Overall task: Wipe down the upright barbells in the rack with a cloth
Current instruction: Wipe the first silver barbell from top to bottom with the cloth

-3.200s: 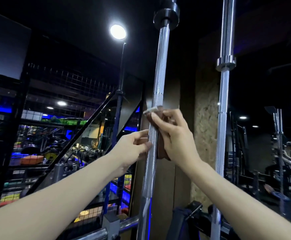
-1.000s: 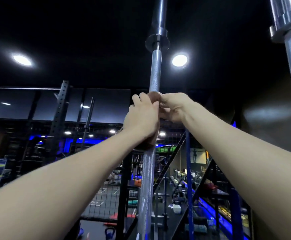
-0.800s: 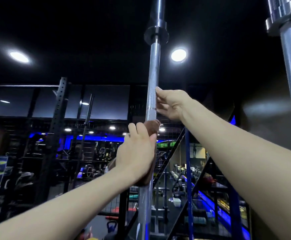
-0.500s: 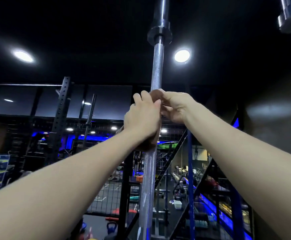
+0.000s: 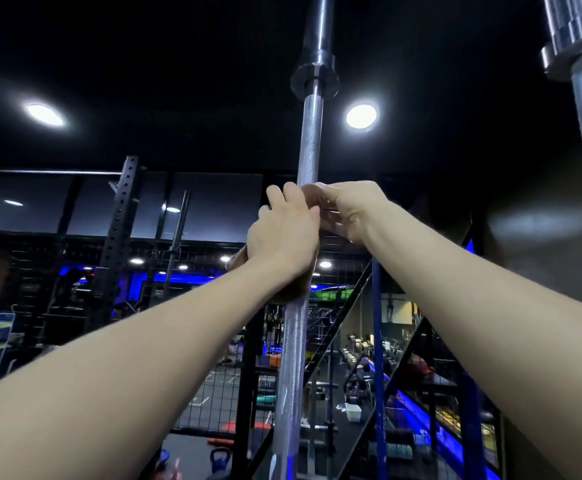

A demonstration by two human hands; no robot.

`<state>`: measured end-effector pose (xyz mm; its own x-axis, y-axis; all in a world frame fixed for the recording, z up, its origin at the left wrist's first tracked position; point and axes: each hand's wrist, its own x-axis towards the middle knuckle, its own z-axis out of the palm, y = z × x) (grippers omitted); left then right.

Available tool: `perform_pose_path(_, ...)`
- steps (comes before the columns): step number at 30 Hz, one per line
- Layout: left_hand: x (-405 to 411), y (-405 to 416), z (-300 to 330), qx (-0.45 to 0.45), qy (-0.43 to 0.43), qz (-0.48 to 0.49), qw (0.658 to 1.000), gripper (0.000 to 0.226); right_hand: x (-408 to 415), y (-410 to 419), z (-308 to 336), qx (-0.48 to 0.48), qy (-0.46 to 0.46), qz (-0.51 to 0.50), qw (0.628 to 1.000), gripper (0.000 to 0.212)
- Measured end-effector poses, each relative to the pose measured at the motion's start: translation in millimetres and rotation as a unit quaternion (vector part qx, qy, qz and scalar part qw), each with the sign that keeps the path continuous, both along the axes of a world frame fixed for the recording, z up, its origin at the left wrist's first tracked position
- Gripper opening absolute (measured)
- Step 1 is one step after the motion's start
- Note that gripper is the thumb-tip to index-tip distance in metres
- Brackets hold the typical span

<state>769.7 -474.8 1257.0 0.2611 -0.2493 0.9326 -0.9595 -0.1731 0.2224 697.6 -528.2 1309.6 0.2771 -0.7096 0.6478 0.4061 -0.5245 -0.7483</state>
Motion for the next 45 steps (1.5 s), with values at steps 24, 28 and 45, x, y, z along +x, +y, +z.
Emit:
perform_pose_path(24,11.8,19.8,-47.6,0.067,-0.014,0.014,0.998,0.041,15.7,5.9,13.5,-0.075,0.064,-0.157,0.983,0.012)
perform_pose_path(28,11.0,7.8,1.6,0.026,0.001,0.0,1.0,0.042,20.1,0.4,18.2,-0.061,0.04,-0.152,0.986,0.003)
perform_pose_path(45,17.3,-0.9,-30.0,0.026,-0.014,-0.013,0.999,0.043,22.2,-7.1,6.4,-0.065,0.042,-0.144,0.987,0.016)
